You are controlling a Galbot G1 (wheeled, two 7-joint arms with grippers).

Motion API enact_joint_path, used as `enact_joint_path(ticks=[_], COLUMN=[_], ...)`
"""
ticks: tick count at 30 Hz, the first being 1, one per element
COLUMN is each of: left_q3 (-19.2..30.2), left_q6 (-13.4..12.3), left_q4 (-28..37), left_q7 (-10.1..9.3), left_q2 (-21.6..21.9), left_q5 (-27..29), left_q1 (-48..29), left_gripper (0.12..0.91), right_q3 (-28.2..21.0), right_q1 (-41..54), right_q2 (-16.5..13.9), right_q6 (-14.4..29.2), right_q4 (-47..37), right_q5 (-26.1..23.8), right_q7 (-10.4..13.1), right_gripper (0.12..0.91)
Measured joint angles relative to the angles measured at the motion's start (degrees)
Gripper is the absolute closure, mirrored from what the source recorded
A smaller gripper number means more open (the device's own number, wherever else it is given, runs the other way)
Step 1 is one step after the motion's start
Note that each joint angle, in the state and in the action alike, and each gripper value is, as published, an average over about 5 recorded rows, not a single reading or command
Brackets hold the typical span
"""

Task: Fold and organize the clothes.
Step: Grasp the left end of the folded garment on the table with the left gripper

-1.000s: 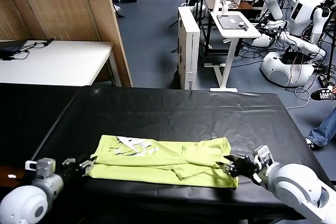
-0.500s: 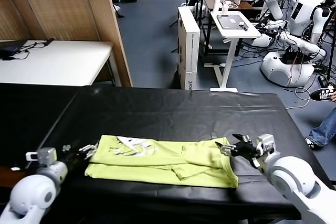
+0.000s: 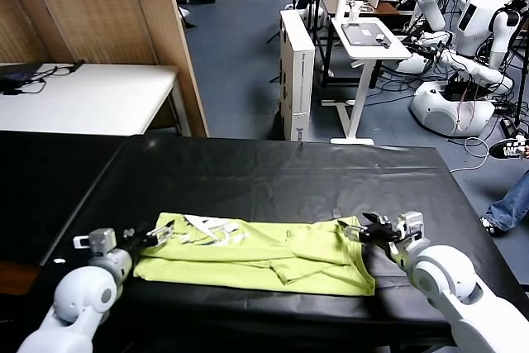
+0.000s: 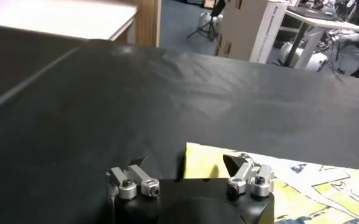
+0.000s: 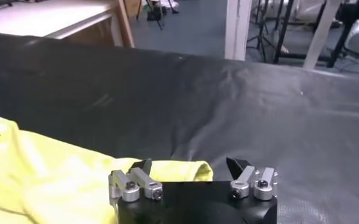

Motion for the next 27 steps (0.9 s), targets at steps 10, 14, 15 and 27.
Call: enact_joint_path(ticks=[10, 14, 15, 27], left_q3=[0.9, 1.1, 1.2, 1.8], left_q6=[-0.6, -0.8, -0.9, -2.2], left_q4=[1.8, 1.7, 1.7, 1.8], left_q7=[0.51, 1.35, 1.45, 1.56], left_q2=[-0.4, -0.4, -0.4, -0.7], left_q5=[0.2, 0.0, -0.1, 1.0], left_q1=[-1.5, -1.6, -1.7, -2.1], left_gripper=[0.149, 0.265, 0.315, 0.879], right_q3=[-0.2, -0.4, -0.4, -0.5], right_q1=[0.3, 0.4, 0.4, 0.3], right_q2=[0.6, 0.9, 0.9, 2.7], right_q6=[0.0, 0.1, 0.1, 2.8], right_q4=[-1.1, -1.2, -1.2, -2.4], right_q5=[-0.6, -0.8, -0.9, -1.9], right_q7=[-0.5, -0.5, -0.5, 1.2], right_gripper=[0.557, 0.710, 0.744, 0.886])
